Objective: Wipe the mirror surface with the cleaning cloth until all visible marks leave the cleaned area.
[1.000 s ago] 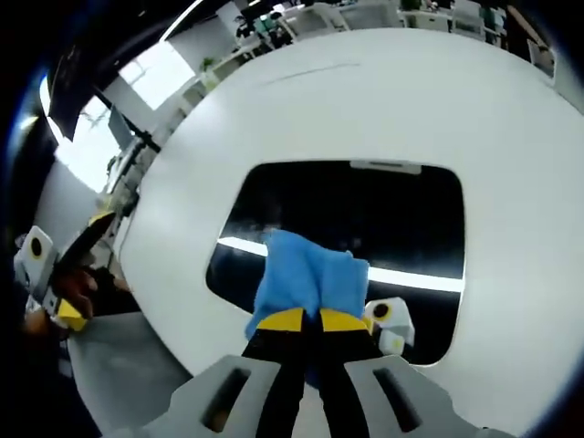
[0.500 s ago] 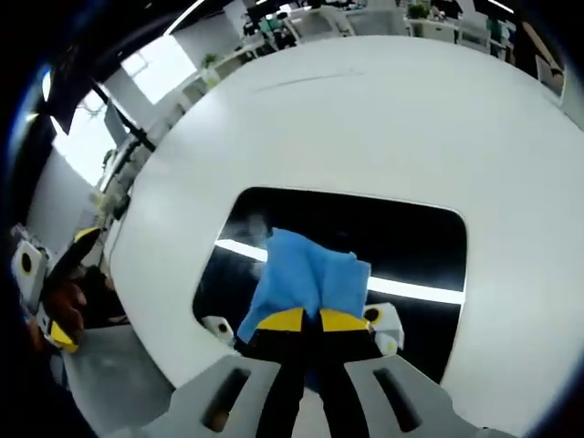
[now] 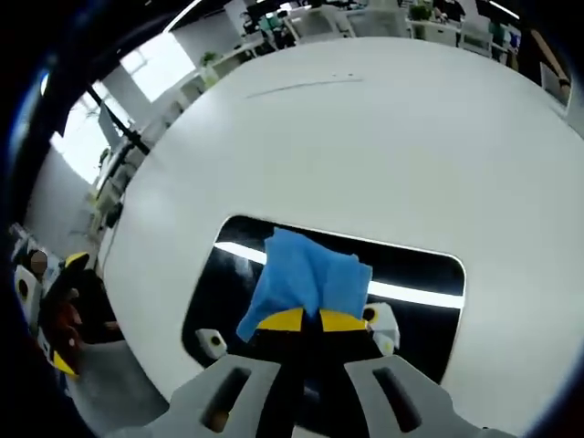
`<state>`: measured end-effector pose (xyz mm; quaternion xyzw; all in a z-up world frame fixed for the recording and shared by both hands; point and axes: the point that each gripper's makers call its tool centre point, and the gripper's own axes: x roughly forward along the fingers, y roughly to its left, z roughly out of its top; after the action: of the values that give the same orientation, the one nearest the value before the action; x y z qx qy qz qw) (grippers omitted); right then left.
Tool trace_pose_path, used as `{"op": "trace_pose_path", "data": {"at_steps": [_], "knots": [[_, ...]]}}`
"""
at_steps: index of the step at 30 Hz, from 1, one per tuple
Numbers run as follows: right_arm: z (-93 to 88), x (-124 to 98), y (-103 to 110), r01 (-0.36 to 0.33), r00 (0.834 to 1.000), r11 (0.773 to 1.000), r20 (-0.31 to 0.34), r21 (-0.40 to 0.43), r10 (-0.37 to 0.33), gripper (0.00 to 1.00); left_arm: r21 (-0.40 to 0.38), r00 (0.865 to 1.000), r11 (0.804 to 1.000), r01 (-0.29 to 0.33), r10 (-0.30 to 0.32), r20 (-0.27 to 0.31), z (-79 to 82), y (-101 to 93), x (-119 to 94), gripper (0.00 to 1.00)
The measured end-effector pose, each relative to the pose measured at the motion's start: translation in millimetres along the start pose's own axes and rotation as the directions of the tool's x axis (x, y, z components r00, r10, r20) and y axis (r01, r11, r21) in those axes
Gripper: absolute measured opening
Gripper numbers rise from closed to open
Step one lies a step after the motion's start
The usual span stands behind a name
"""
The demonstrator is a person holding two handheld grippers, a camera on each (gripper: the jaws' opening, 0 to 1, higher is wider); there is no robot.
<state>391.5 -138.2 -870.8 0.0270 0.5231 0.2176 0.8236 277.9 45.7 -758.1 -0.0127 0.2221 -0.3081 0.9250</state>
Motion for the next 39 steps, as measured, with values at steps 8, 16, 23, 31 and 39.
{"op": "trace_pose_path", "data": {"at_steps": [8,16,23,31,39], "knots": [[14.6,4,-2,0.024,1.000,0.999,-0.001,-0.036,-0.024,0.00,0.000,1.000,1.000,-0.002,0.002,-0.003,-0.8,0.9,0,0.94],[30.3,8,-7,0.052,0.998,0.997,0.028,-0.064,-0.050,0.00,0.002,1.000,1.000,-0.002,0.002,-0.008,-1.7,1.1,1,0.94],[28.4,9,-7,0.046,0.998,0.996,0.034,-0.080,-0.044,0.00,0.000,1.000,1.000,-0.002,0.002,-0.007,-0.7,0.3,1,0.94],[27.5,7,-6,0.051,0.998,0.994,0.039,-0.101,-0.048,0.00,0.002,1.000,1.000,-0.002,0.002,-0.011,-2.1,0.6,1,0.94],[26.6,5,-15,0.069,0.997,0.990,0.044,-0.125,-0.064,0.00,0.003,1.000,1.000,0.000,0.000,-0.015,-2.4,-0.3,1,0.94]]}}
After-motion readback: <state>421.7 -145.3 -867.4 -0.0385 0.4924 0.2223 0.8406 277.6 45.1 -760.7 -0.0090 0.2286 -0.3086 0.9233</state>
